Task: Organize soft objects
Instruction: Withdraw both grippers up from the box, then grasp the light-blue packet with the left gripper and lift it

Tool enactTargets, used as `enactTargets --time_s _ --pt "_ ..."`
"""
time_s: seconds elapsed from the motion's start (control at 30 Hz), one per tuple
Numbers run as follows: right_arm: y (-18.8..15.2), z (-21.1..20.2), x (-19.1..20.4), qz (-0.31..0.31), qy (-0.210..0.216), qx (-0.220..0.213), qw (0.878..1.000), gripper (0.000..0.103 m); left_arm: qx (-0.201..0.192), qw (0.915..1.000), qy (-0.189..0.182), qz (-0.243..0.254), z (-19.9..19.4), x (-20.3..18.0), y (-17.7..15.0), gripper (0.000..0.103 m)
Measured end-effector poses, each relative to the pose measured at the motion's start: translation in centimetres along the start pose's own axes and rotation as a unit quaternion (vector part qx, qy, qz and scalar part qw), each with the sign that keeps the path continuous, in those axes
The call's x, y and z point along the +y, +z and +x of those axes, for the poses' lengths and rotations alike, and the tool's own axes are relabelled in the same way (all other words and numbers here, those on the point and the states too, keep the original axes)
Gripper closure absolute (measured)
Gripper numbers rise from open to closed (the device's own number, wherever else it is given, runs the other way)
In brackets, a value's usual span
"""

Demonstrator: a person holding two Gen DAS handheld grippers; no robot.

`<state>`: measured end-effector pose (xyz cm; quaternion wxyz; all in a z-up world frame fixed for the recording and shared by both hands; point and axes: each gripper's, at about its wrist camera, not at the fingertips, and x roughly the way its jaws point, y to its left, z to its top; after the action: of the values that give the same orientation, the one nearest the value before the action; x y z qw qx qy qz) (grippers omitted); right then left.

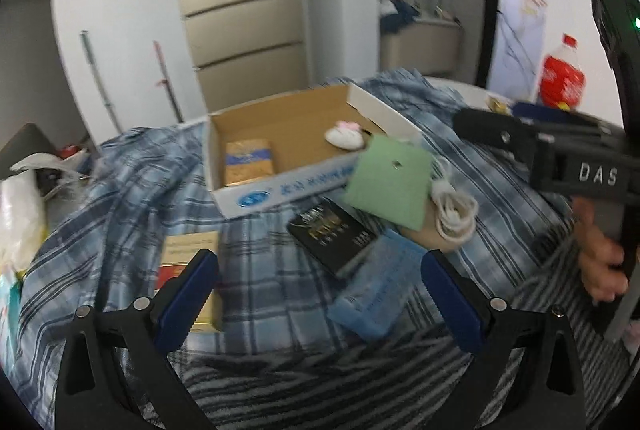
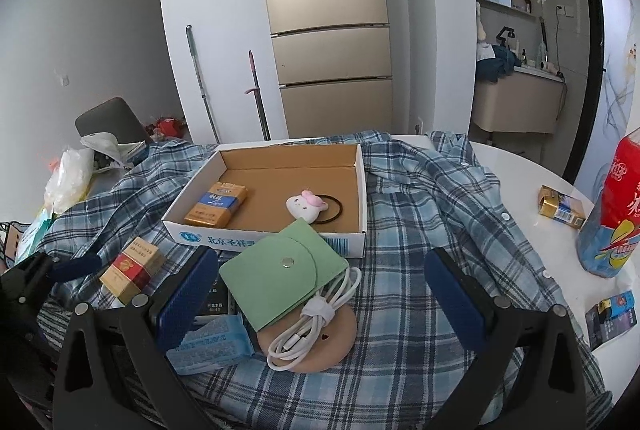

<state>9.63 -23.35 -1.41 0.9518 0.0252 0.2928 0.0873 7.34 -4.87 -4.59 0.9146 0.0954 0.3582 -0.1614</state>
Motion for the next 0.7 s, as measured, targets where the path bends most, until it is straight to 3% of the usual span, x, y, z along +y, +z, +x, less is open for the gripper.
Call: enactTargets --time_s 0.17,0.27,0.4,0.7 --pt "0.0 0.2 0.0 0.0 0.003 0.007 1.0 0.0 0.032 0.9983 -0.021 0.044 1.5 -1.0 0.0 0.008" --pt "0.0 0.6 0.1 -0.008 -0.015 0.019 1.0 0.0 0.053 0.9959 -0.056 0.049 2.3 -1.5 0.1 0.017" --pt "-0.2 1.4 -0.7 0.01 -0.019 0.043 0.999 0.001 0.053 0.9955 -0.066 0.043 3.0 -2.1 0.5 0.023" --pt "-0.3 1.9 -1.6 0.029 -0.018 0.064 0.997 0.001 0.109 0.9852 -0.103 0.083 5.5 -4.2 -0.2 0.034"
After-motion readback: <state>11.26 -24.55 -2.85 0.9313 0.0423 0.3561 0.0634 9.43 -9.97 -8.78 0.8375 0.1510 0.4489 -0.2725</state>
